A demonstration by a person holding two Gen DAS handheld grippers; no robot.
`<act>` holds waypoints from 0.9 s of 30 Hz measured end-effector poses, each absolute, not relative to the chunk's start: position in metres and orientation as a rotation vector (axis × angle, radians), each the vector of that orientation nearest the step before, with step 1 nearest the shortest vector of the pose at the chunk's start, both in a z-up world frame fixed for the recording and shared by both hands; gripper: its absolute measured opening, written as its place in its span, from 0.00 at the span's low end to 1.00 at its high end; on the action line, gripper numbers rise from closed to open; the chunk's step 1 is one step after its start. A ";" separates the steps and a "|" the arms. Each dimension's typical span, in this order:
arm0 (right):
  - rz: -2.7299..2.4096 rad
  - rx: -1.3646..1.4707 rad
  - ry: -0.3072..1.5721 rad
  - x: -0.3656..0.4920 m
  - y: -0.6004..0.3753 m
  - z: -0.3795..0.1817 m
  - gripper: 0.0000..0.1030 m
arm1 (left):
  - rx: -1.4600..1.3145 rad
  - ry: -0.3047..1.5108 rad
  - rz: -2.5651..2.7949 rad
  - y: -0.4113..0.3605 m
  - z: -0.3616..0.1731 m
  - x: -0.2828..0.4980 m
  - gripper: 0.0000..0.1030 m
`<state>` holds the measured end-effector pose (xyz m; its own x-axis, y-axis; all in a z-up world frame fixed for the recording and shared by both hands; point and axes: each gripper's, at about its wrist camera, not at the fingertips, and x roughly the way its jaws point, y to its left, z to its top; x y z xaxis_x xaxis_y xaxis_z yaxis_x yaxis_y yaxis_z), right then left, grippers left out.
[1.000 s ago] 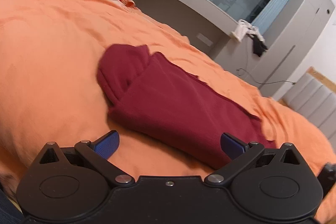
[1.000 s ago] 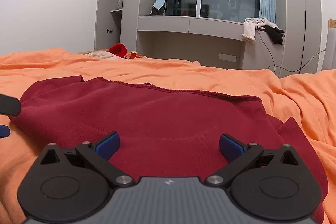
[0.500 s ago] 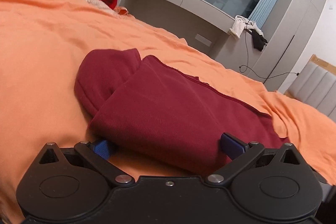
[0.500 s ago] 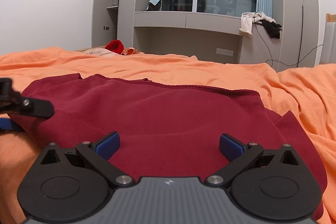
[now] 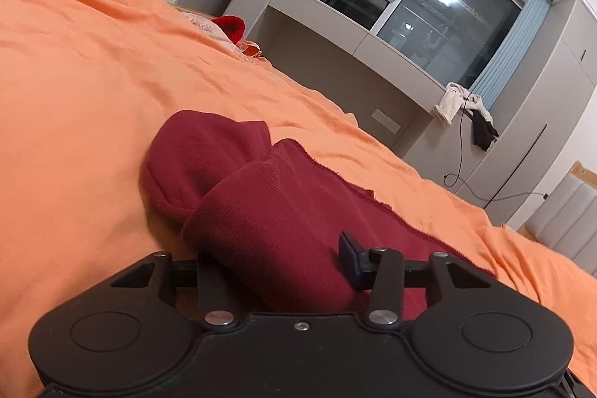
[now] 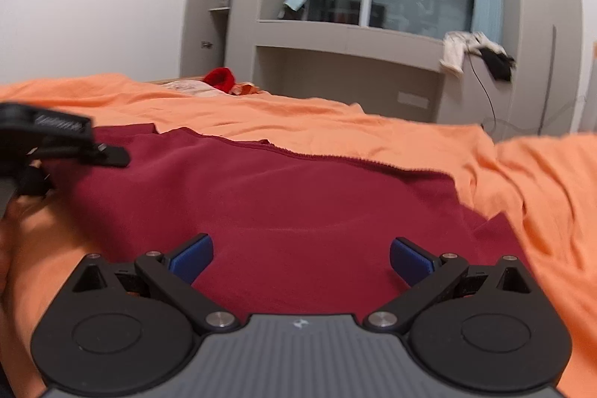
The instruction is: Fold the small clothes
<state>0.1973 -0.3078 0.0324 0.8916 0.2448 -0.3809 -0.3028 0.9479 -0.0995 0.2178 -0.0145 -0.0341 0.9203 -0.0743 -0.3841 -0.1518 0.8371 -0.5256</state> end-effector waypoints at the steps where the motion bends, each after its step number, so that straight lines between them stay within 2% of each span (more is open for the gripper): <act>1: 0.286 -0.172 0.368 0.195 -0.310 0.034 1.00 | -0.574 0.408 0.041 -0.015 -0.033 0.221 0.37; 4: 0.283 -0.175 0.356 0.190 -0.321 0.041 1.00 | -0.524 0.392 0.037 -0.025 -0.024 0.226 0.27; 12: 0.130 -0.225 0.245 0.173 -0.371 0.064 1.00 | -0.338 0.261 -0.112 -0.073 0.026 0.240 0.17; 20: -0.108 -0.152 0.204 0.174 -0.447 0.075 1.00 | -0.052 0.228 -0.352 -0.175 0.067 0.247 0.16; 27: -0.276 -0.188 0.213 0.192 -0.484 0.072 1.00 | 0.199 0.318 -0.521 -0.257 0.048 0.233 0.15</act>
<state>0.1917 -0.4843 0.0721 0.9400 -0.2888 -0.1819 0.2491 0.9449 -0.2126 0.2332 -0.2571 0.0484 0.8201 -0.4555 -0.3464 0.5165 0.8497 0.1056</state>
